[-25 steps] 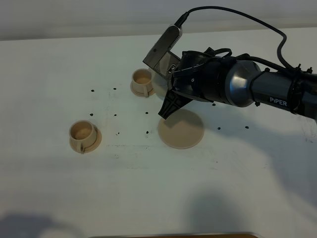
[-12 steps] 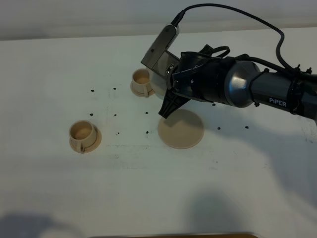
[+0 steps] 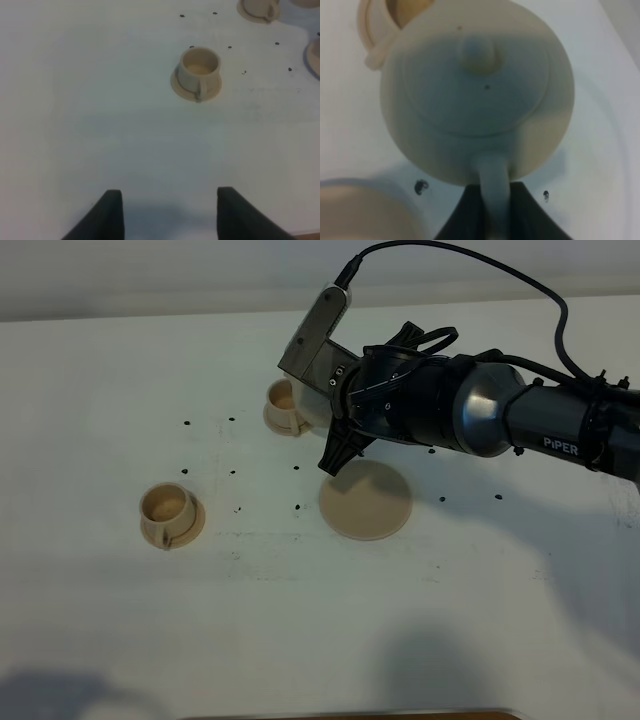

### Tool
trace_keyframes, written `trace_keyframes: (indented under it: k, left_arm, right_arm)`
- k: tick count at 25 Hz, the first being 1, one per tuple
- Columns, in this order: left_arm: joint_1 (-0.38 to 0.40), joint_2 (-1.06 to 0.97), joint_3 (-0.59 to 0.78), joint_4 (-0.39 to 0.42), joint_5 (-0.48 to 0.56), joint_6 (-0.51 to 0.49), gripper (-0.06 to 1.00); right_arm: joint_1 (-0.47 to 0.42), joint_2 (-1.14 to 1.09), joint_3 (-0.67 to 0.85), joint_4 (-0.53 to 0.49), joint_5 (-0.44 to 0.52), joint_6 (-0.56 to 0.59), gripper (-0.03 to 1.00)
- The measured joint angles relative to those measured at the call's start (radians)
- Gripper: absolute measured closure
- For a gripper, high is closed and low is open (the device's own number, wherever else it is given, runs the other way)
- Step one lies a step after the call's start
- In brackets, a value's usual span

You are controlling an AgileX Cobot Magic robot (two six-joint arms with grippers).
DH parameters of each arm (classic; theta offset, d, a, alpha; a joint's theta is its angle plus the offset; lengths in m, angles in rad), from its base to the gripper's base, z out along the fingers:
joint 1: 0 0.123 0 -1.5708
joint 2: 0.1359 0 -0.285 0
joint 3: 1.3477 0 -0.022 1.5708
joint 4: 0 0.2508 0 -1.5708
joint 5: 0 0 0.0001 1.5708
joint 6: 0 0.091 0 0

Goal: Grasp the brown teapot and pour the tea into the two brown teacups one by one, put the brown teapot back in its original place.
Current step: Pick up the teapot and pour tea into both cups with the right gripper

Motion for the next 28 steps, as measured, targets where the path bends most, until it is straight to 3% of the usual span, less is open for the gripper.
trace_keyframes:
  k: [15,28]
  left_arm:
    - [0.0,0.0,0.0,0.0,0.0,-0.001,0.46]
    - [0.0,0.0,0.0,0.0,0.0,0.0,0.46]
  right_arm:
    - [0.0,0.0,0.0,-0.018,-0.002,-0.104,0.88]
    - [0.001,0.0,0.0,-0.104,-0.002,-0.127,0.88]
